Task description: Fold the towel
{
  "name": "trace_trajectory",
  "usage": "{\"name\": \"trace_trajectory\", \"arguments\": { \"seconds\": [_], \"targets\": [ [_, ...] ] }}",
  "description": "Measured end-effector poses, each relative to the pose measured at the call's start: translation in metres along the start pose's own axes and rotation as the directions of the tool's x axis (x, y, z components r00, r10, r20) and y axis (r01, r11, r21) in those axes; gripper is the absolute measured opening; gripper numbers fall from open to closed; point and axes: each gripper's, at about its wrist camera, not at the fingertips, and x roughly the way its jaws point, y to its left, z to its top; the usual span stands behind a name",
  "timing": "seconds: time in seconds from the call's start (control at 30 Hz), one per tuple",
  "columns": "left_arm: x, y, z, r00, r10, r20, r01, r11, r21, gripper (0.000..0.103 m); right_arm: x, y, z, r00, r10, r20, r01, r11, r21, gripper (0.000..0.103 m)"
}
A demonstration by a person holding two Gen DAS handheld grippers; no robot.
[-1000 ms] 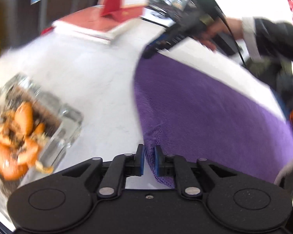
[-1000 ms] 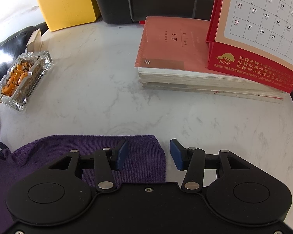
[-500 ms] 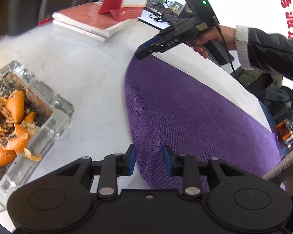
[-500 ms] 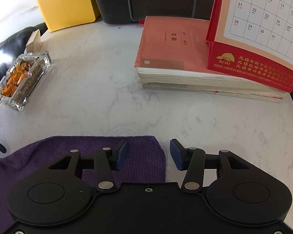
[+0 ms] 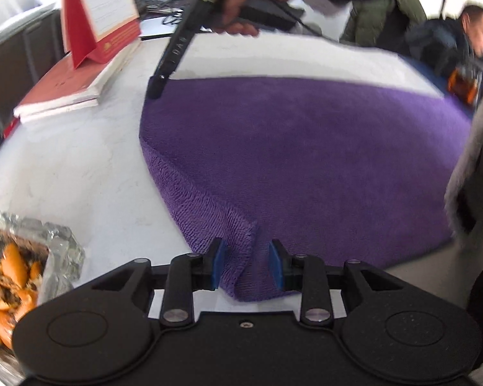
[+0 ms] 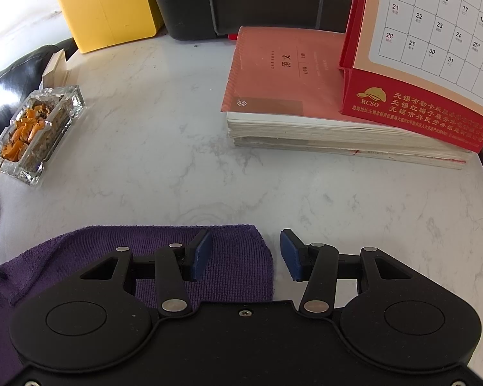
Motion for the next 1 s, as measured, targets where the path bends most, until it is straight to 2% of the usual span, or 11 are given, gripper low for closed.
{"name": "trace_trajectory", "arguments": {
  "seconds": [0.13,0.27,0.4,0.5,0.57,0.67,0.73,0.77,0.87,0.97,1.0],
  "targets": [
    [0.003,0.006,0.001,1.0,-0.008,0.003,0.008,1.0,-0.022,0.028,0.0,0.0,-0.001,1.0,0.001,0.001,-0.001,1.0,0.001,0.047],
    [0.005,0.011,0.003,1.0,0.001,0.006,-0.001,0.998,-0.055,0.017,0.0,-0.001,0.0,1.0,0.001,0.0,-0.001,1.0,0.002,0.047],
    [0.004,0.019,0.005,1.0,-0.007,0.019,0.009,0.991,-0.135,0.01,0.0,-0.001,0.0,1.0,0.003,-0.002,-0.003,1.0,0.002,0.047],
    [0.003,0.027,0.004,0.999,-0.025,0.041,0.034,0.975,-0.218,0.008,0.0,-0.001,0.001,1.0,0.003,0.0,-0.003,1.0,0.008,0.047],
    [0.002,0.035,0.001,0.997,-0.042,0.07,0.062,0.952,-0.3,0.006,0.0,-0.001,0.001,1.0,0.004,0.005,-0.004,1.0,0.013,0.047],
    [-0.001,0.05,-0.004,0.988,-0.082,0.127,0.13,0.892,-0.433,0.005,0.0,-0.002,-0.001,1.0,0.012,0.013,-0.013,1.0,0.021,0.047],
    [-0.002,0.06,-0.009,0.983,-0.108,0.151,0.17,0.848,-0.501,0.005,-0.001,-0.003,-0.001,1.0,0.015,0.02,-0.015,1.0,0.024,0.035],
    [-0.002,0.062,-0.009,0.981,-0.113,0.16,0.18,0.838,-0.515,0.005,-0.001,-0.004,-0.001,1.0,0.016,0.021,-0.017,1.0,0.025,0.031],
    [-0.004,0.068,-0.012,0.974,-0.128,0.188,0.213,0.805,-0.554,0.005,-0.002,-0.004,-0.002,1.0,0.02,0.018,-0.021,1.0,0.022,0.031],
    [-0.008,0.073,-0.016,0.962,-0.136,0.235,0.252,0.765,-0.592,0.005,-0.003,-0.002,-0.002,1.0,0.022,0.013,-0.022,1.0,0.006,0.012],
    [-0.008,0.075,-0.017,0.96,-0.135,0.244,0.259,0.757,-0.6,0.005,-0.004,-0.001,-0.003,1.0,0.019,0.013,-0.019,1.0,0.002,0.012]
  ]
}}
